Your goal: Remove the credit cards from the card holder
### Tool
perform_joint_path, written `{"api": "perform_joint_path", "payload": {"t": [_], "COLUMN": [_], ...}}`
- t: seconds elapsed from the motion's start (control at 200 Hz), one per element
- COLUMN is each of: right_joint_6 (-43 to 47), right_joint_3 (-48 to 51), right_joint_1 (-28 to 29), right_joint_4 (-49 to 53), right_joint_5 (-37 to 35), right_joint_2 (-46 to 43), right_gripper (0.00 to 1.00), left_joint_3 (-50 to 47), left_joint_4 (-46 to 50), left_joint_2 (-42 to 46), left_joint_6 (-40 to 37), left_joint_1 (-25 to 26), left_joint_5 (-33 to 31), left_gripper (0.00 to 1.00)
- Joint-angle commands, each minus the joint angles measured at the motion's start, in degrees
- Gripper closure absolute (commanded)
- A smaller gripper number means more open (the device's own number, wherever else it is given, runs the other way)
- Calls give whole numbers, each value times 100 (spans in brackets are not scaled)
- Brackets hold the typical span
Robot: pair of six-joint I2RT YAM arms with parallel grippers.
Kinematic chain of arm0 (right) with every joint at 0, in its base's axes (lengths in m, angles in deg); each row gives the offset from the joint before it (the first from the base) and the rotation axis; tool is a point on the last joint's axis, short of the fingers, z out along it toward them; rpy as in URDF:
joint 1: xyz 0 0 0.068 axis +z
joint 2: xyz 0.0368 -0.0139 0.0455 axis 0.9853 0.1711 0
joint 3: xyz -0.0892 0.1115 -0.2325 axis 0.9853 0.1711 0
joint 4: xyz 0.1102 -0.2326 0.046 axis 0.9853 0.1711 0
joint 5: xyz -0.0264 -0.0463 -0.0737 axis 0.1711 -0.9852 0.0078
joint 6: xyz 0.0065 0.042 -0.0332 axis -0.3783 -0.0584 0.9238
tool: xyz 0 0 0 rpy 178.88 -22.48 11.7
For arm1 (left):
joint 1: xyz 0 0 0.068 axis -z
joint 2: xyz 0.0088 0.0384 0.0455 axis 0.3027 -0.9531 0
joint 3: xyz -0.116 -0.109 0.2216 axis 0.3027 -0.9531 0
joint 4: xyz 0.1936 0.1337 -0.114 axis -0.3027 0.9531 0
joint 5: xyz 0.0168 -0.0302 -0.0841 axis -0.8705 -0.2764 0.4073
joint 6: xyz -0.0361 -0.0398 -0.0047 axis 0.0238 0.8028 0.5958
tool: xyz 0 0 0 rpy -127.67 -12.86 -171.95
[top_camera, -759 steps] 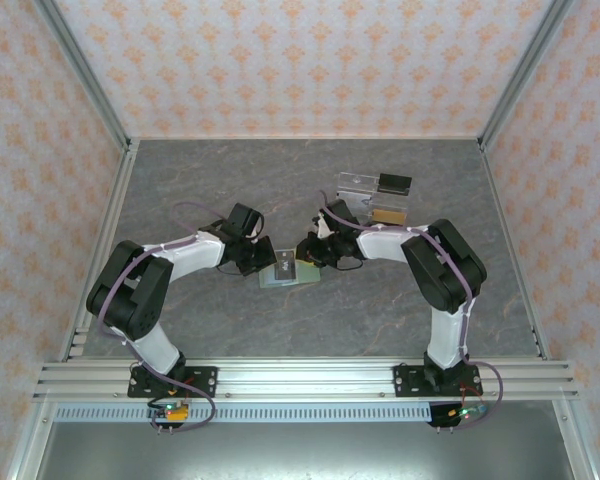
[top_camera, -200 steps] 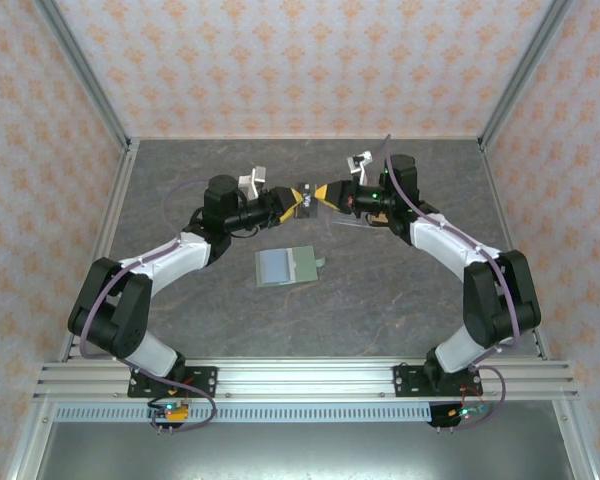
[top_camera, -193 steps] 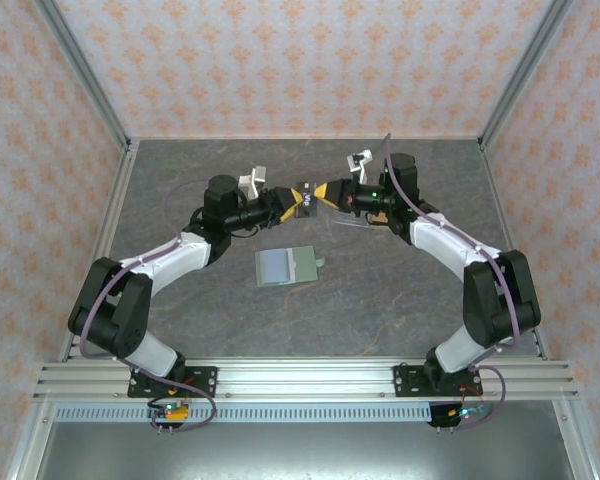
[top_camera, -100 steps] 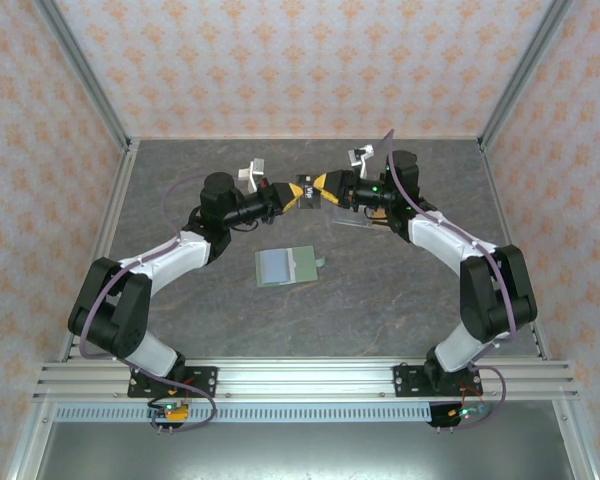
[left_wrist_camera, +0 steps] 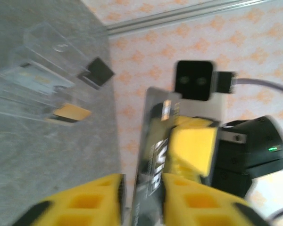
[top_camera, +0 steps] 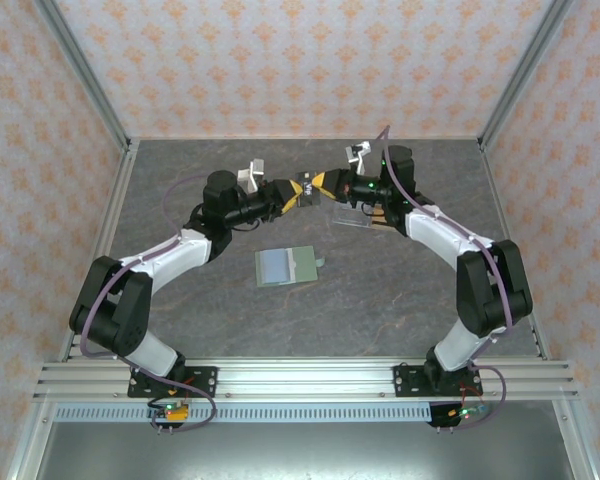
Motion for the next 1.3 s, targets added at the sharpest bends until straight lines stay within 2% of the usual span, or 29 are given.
{"api": "perform_joint_path", "payload": {"t": [0.0, 0.125, 0.24, 0.455, 0.556, 0.611, 0.701, 0.896, 1.296], "right_joint_6": [1725, 3231, 4201, 6608, 7460, 7876, 8931, 10424, 11810], "right_joint_3": [-442, -859, -1311, -2286, -2781, -3183, -3822, -4062, -4519], "right_joint_1": [-72, -286, -679, -1136, -1258, -1289, -1316, -1336, -1356], "right_joint_4": [1468, 2505, 3093, 4621, 5114, 5540, 6505, 6862, 7348], "right_joint_5": [-840, -1804, -2098, -2506, -3043, -3275, -3256, -3671, -4243], "right_joint_2": [-181, -222, -31, 407, 634, 859, 1218, 1393, 1974], "right_gripper": [100, 100, 100, 100, 100, 100, 100, 100, 100], "left_joint_3": [293, 430, 579, 693, 718, 743, 764, 754, 772], "left_joint_4": [1490, 2957, 3844, 4587, 4704, 4751, 4805, 4900, 5084], "left_joint_2": [120, 187, 179, 279, 312, 319, 318, 253, 188], "left_joint_6": [-779, -1404, -1893, -2596, -2818, -2911, -2990, -3054, -3049], "left_joint_1": [-35, -148, -204, -345, -404, -429, -460, -521, -601], "left_joint_5": [-575, -1471, -2104, -2752, -2821, -2827, -2812, -2750, -2684], "left_gripper": [51, 36, 24, 6, 0, 0, 0, 0, 0]}}
